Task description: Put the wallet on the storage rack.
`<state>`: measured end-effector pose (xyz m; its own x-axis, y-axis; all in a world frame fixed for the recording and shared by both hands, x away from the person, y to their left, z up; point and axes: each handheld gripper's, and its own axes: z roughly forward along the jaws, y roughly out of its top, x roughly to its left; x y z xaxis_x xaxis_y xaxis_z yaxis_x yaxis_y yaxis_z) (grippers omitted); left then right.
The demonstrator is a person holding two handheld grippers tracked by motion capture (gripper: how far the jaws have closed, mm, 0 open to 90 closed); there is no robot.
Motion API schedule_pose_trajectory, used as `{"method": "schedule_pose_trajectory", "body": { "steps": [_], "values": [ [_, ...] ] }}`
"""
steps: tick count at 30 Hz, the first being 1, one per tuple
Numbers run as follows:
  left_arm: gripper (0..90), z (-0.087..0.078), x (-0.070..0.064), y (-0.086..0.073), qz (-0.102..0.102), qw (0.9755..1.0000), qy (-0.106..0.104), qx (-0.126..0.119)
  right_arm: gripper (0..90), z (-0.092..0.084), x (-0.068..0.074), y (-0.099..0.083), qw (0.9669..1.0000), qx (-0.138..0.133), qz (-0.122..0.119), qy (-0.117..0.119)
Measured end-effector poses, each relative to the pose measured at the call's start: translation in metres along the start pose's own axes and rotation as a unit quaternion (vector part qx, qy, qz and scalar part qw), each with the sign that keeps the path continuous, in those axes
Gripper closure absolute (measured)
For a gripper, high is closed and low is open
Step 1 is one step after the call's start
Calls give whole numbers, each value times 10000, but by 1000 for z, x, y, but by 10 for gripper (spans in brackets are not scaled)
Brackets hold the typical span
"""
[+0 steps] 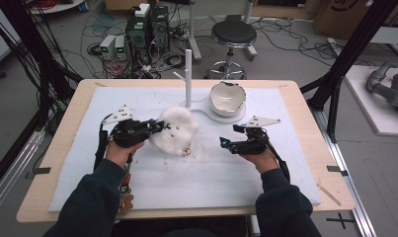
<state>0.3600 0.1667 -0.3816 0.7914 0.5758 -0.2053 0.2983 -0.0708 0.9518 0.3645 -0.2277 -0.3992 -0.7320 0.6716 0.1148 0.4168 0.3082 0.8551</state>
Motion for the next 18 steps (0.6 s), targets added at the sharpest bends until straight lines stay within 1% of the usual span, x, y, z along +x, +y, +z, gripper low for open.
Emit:
{"method": "schedule_pose_trajectory", "body": {
  "steps": [3,4,5,6,7,8,9,11,12,13,14,15,16,18],
  "values": [
    [817,10,-6,-2,29,9997,-213,91,210,11,6,6,9993,-43,65,378],
    [817,10,-6,-2,29,9997,-213,91,210,15,8,8,9988,-39,70,486],
    [817,14,-9,-3,67,9992,-366,125,210,18,10,10,9983,-41,52,577],
    [817,14,-9,-3,67,9992,-366,125,210,22,12,12,9977,-14,48,674],
    [816,17,-12,-3,81,9988,-459,160,213,25,14,13,9970,12,43,767],
    [816,17,-12,-3,81,9988,-459,160,213,25,14,13,9970,12,43,767],
    [816,19,-13,-3,87,9984,-528,180,275,32,16,15,9958,54,43,917],
    [816,20,-14,-4,94,9982,-558,223,341,36,18,15,9941,131,65,1071],
    [816,20,-14,-4,94,9982,-558,223,407,37,17,15,9923,180,106,1222],
    [816,21,-14,-4,95,9980,-579,235,407,37,17,15,9923,180,106,1222],
    [816,21,-15,-4,99,9980,-577,254,509,39,17,15,9905,199,69,1359],
    [814,22,-15,-5,49,9979,-577,274,712,38,18,15,9885,217,-54,1495],
    [810,22,-14,-5,16,9980,-552,307,764,36,19,16,9891,187,-176,1449],
    [776,22,-12,-5,-92,9982,-440,403,799,33,20,18,9894,112,-315,1410]
  ]
}}
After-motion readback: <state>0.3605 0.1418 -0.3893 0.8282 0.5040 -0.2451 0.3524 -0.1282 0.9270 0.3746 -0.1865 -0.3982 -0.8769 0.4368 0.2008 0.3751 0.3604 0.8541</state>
